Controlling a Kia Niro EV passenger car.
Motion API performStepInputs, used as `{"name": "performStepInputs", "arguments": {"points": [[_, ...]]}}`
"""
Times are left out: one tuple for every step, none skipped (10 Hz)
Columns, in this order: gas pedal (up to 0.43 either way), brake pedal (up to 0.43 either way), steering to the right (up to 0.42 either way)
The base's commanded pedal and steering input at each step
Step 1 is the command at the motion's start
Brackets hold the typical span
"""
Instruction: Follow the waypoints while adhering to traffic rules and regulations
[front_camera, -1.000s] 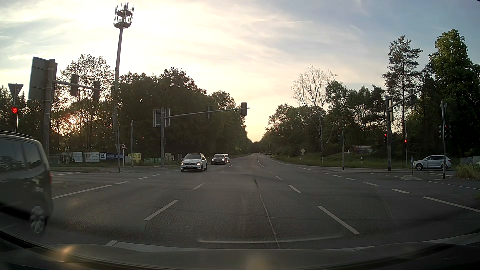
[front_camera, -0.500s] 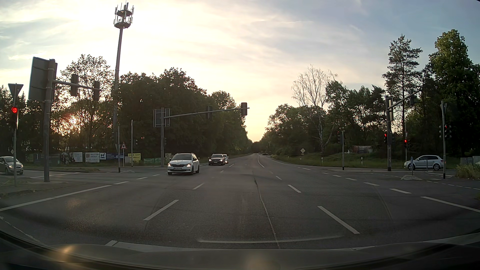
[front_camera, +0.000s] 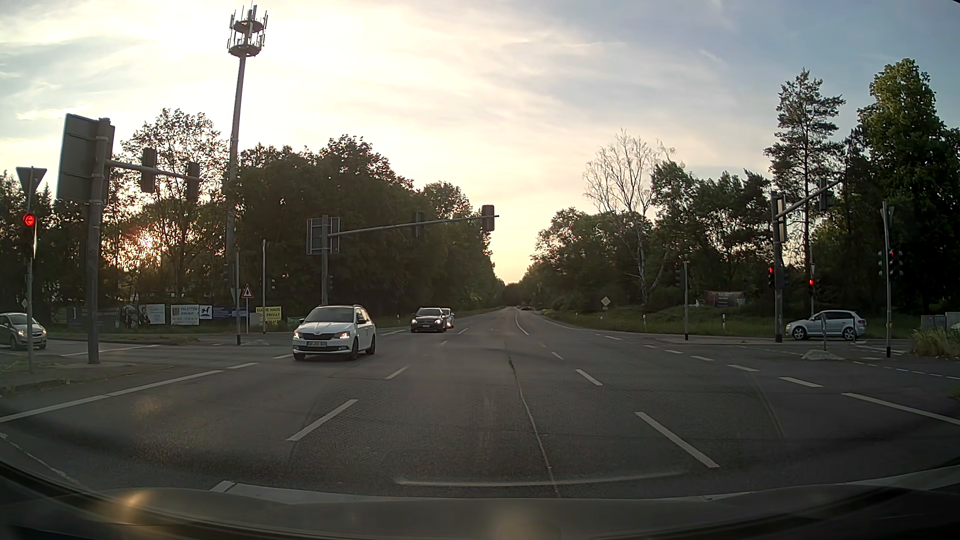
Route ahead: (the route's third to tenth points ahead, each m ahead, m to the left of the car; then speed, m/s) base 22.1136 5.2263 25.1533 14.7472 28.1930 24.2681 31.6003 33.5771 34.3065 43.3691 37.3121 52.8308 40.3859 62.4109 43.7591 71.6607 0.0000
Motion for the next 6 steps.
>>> {"name": "performStepInputs", "arguments": {"points": [[0.000,0.378,0.001],[0.000,0.378,0.001],[0.000,0.378,0.001],[0.000,0.378,0.001],[0.000,0.378,0.001],[0.000,0.378,0.001]]}}
